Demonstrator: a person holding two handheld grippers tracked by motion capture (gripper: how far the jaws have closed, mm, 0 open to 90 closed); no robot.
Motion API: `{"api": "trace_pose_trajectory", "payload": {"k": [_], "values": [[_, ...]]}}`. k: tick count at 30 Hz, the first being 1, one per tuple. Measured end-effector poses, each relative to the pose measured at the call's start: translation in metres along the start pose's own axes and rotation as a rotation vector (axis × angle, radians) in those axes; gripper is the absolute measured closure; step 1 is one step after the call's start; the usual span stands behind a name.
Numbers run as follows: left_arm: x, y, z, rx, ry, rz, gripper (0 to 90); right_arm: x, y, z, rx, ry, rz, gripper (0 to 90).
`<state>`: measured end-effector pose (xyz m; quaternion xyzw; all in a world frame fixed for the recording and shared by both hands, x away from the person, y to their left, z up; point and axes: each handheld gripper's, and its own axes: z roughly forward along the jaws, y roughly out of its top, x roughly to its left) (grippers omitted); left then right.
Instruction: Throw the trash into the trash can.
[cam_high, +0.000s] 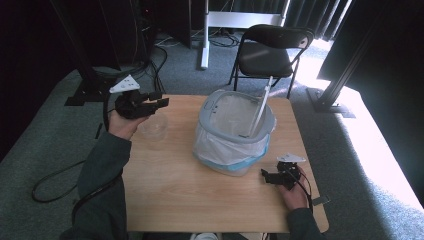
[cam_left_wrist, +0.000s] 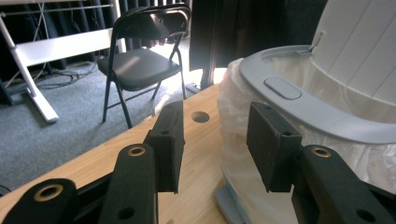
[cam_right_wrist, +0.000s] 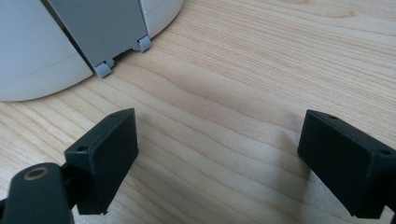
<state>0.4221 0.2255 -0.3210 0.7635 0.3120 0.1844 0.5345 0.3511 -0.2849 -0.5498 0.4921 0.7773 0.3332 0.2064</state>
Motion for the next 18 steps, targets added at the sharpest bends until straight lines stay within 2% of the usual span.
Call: {"api": "trace_pose_trajectory", "payload": {"k": [6,9,11,18], "values": [[0.008,-0.009,-0.002,0.007,0.044,-0.015,58.5,0.000,0.000,0.000,0.000,0.000,0.000,11.3],[0.011,-0.013,-0.003,0.003,0.060,-0.011,58.5,0.000,0.000,0.000,0.000,0.000,0.000,11.3],[0.013,-0.015,-0.003,0.009,0.085,-0.002,59.8,0.000,0.000,0.000,0.000,0.000,0.000,11.3],[0.023,-0.024,-0.006,-0.003,0.093,-0.032,58.9,0.000,0.000,0.000,0.000,0.000,0.000,11.3]]}}
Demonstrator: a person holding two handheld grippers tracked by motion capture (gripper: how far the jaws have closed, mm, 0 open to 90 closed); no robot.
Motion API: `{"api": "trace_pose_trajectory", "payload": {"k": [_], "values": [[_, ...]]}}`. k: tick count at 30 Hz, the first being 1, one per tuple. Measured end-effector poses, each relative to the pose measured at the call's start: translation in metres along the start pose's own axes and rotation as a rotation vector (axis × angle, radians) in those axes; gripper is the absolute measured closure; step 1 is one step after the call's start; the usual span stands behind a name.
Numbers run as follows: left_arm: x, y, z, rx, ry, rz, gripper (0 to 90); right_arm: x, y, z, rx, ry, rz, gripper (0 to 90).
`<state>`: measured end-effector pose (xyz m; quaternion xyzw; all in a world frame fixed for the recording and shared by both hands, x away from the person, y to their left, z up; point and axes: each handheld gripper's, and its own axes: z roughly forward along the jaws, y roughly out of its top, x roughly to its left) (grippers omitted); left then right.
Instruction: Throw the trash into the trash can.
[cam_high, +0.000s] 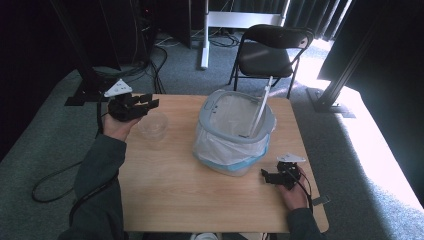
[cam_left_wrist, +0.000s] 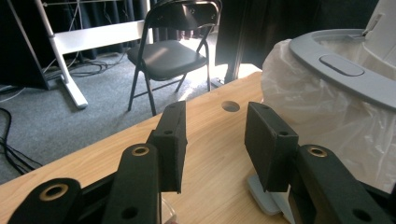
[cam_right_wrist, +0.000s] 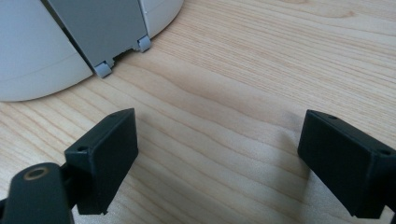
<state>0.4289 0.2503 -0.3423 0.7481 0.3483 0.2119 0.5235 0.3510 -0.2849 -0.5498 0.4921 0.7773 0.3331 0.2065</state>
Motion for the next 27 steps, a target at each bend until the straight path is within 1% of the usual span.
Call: {"api": "trace_pose_trajectory", "payload": {"k": [2,3,5,6,7,13,17,21,24,27], "values": [[0.003,-0.004,-0.001,-0.026,-0.013,-0.003,58.9,0.000,0.000,0.000,0.000,0.000,0.000,11.3],[0.005,-0.005,-0.002,-0.022,-0.004,-0.007,58.9,0.000,0.000,0.000,0.000,0.000,0.000,11.3],[0.008,-0.009,-0.002,-0.027,-0.007,-0.021,58.1,0.000,0.000,0.000,0.000,0.000,0.000,11.3],[0.008,-0.009,-0.002,-0.027,-0.007,-0.021,57.7,0.000,0.000,0.000,0.000,0.000,0.000,11.3],[0.012,-0.013,-0.001,-0.025,-0.006,-0.027,57.7,0.000,0.000,0.000,0.000,0.000,0.000,11.3],[0.022,-0.029,0.007,0.009,0.030,-0.045,56.0,0.000,0.000,0.000,-0.001,0.000,-0.002,11.3],[0.029,-0.040,0.012,0.014,0.036,-0.074,56.0,0.000,0.000,0.000,-0.001,0.000,-0.002,11.3],[0.034,-0.049,0.018,0.032,0.054,-0.082,55.1,0.000,0.000,0.000,-0.001,0.000,-0.002,11.3],[0.038,-0.056,0.022,0.029,0.064,-0.098,55.0,0.000,0.000,0.000,-0.001,0.000,-0.002,11.3],[0.042,-0.063,0.027,0.040,0.080,-0.107,53.7,0.000,0.000,0.000,-0.001,0.000,-0.002,11.3]]}}
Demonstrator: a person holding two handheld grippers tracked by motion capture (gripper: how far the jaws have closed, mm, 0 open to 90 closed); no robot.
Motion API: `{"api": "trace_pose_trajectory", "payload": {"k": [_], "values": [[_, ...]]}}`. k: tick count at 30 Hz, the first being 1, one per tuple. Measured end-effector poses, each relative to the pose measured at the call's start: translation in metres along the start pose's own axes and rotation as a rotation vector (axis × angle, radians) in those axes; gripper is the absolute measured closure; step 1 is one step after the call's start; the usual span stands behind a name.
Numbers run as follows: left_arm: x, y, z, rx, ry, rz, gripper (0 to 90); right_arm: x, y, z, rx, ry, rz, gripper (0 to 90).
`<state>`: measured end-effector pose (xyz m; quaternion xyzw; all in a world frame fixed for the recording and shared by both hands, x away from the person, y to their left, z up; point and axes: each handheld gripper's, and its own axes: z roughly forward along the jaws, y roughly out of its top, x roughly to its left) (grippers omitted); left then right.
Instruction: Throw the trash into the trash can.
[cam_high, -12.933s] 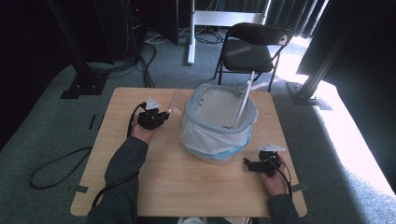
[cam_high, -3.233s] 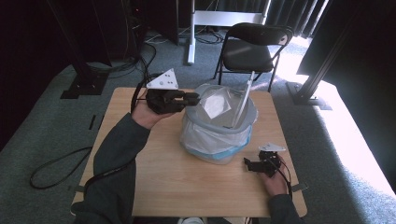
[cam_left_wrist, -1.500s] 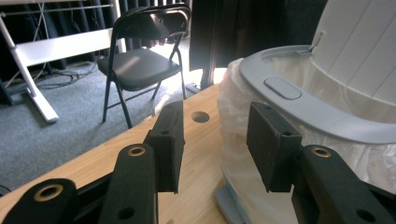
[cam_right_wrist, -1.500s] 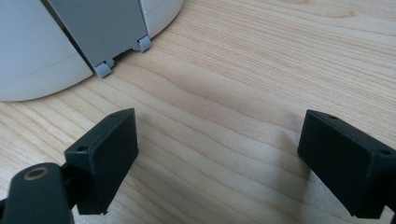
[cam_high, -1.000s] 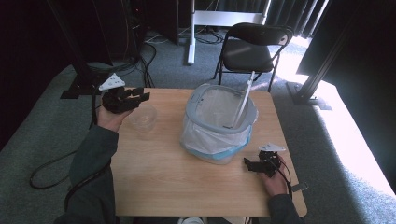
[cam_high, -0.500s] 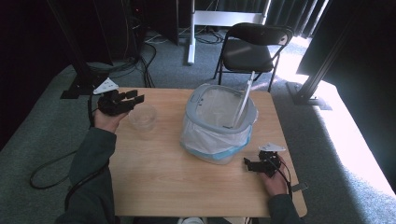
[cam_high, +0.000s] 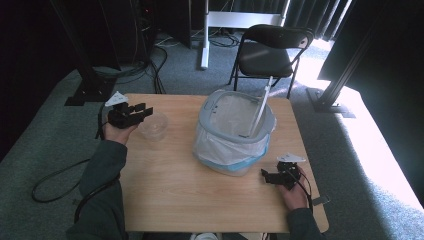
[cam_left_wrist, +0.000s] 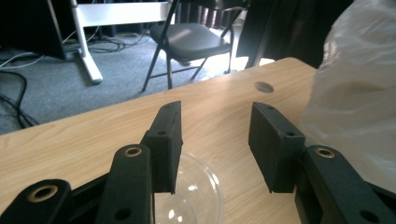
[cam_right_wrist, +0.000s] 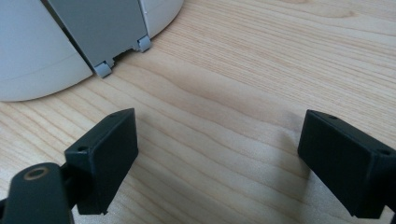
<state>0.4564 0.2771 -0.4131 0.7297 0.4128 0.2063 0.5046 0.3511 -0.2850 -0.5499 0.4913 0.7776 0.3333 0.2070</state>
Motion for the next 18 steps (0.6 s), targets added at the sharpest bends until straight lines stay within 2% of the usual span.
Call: {"api": "trace_pose_trajectory", "payload": {"k": [11,18], "values": [[0.014,-0.024,0.016,0.051,0.062,-0.040,45.0,0.000,0.000,0.000,0.000,0.000,0.000,11.3],[0.029,-0.043,0.023,0.091,0.095,-0.104,38.1,0.000,0.000,0.000,0.001,0.000,0.001,11.3]]}}
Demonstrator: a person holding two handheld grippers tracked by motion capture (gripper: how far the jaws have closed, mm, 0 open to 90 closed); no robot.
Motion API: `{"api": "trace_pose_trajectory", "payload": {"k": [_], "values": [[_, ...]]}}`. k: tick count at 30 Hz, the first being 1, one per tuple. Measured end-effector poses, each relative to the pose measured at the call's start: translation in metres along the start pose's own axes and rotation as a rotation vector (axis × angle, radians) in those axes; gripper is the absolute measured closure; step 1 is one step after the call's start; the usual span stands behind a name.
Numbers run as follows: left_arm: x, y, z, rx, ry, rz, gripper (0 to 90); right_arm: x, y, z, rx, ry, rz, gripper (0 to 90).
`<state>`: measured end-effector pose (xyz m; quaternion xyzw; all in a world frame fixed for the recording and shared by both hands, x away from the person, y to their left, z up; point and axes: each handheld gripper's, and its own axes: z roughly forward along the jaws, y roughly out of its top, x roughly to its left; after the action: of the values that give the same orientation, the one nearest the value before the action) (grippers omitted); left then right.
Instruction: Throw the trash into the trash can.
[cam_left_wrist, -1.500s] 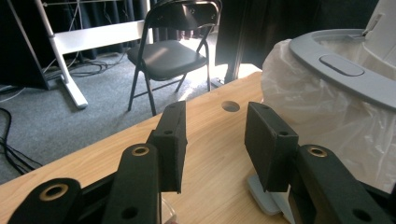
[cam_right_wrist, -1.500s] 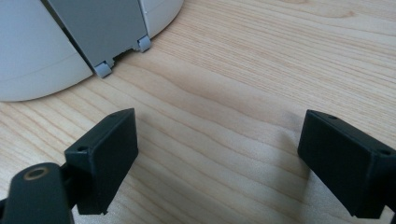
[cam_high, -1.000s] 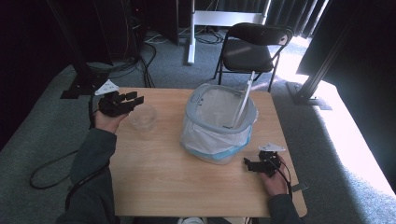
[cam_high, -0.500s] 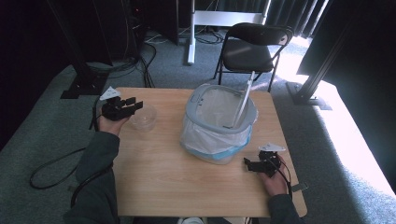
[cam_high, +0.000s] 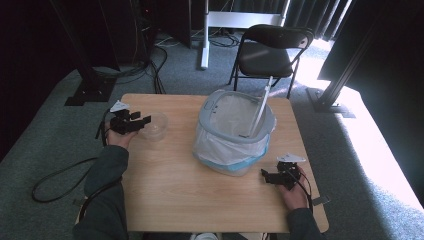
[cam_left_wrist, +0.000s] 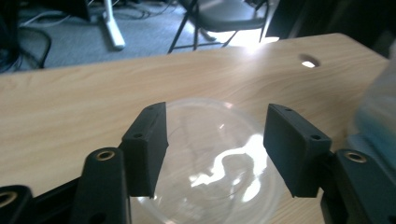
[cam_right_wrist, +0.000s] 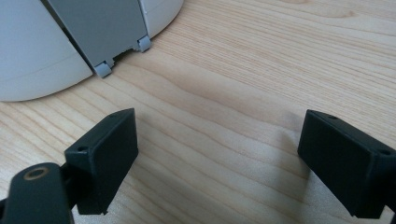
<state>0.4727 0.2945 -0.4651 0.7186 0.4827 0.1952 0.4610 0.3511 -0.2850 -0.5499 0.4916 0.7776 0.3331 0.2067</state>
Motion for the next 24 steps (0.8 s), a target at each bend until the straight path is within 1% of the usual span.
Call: {"api": "trace_pose_trajectory", "payload": {"k": [5,7,11,15,16,17,18,22,24], "values": [[0.010,-0.010,0.006,0.027,0.030,-0.032,34.5,0.000,0.000,0.000,0.000,0.000,0.001,11.3],[0.013,-0.013,0.009,0.042,0.031,-0.050,34.2,0.000,0.000,0.000,0.000,0.000,0.001,11.3],[0.018,-0.020,0.014,0.071,0.032,-0.064,34.2,0.000,0.000,0.000,0.000,0.000,0.000,11.3],[0.021,-0.024,0.019,0.092,0.018,-0.090,33.8,0.000,0.000,0.000,0.000,0.000,0.001,11.3],[0.022,-0.025,0.020,0.096,0.007,-0.098,33.9,0.000,0.000,0.000,0.000,0.000,0.001,11.3],[0.022,-0.026,0.020,0.091,-0.004,-0.115,34.1,0.000,0.000,0.000,0.000,0.000,0.001,11.3],[0.022,-0.027,0.021,0.088,-0.009,-0.122,34.4,0.000,0.000,0.000,0.000,0.000,0.001,11.3],[0.022,-0.027,0.021,0.092,-0.040,-0.124,37.0,0.000,0.000,0.000,0.000,0.000,0.001,11.3],[0.020,-0.028,0.022,0.093,-0.053,-0.114,38.9,0.000,0.000,0.000,0.000,0.000,0.001,11.3]]}}
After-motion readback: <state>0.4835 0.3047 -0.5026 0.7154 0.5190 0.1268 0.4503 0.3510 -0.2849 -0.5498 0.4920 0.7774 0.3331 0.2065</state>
